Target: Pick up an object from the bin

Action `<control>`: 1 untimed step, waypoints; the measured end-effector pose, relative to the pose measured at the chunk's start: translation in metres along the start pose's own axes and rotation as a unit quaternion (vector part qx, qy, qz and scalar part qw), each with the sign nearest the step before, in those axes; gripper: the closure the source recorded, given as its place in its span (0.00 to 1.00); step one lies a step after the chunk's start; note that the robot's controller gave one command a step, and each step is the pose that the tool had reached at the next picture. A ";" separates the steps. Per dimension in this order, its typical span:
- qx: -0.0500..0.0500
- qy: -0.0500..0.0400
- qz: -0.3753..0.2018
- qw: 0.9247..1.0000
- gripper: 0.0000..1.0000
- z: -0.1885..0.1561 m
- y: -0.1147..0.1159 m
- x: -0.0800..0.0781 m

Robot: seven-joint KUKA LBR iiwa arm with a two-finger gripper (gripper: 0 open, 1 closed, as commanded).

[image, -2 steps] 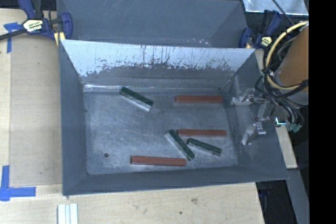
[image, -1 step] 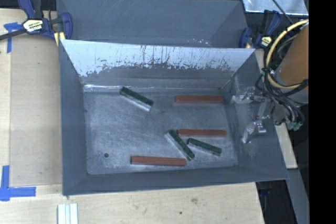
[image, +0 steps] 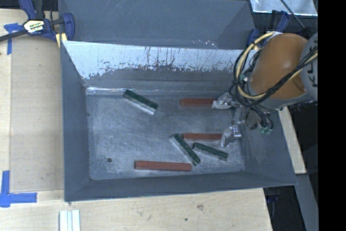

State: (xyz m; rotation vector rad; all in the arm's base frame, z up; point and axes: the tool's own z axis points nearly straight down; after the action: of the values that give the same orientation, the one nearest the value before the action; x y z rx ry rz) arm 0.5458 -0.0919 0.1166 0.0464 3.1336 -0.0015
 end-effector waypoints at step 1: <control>-0.001 0.004 0.001 1.000 0.00 0.006 0.006 -0.010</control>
Offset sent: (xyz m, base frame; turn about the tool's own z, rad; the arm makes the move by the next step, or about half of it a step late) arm -0.0012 0.0300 0.0008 0.0169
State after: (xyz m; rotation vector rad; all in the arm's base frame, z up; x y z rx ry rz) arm 0.5563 -0.0862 0.1109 0.0497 3.1408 0.0007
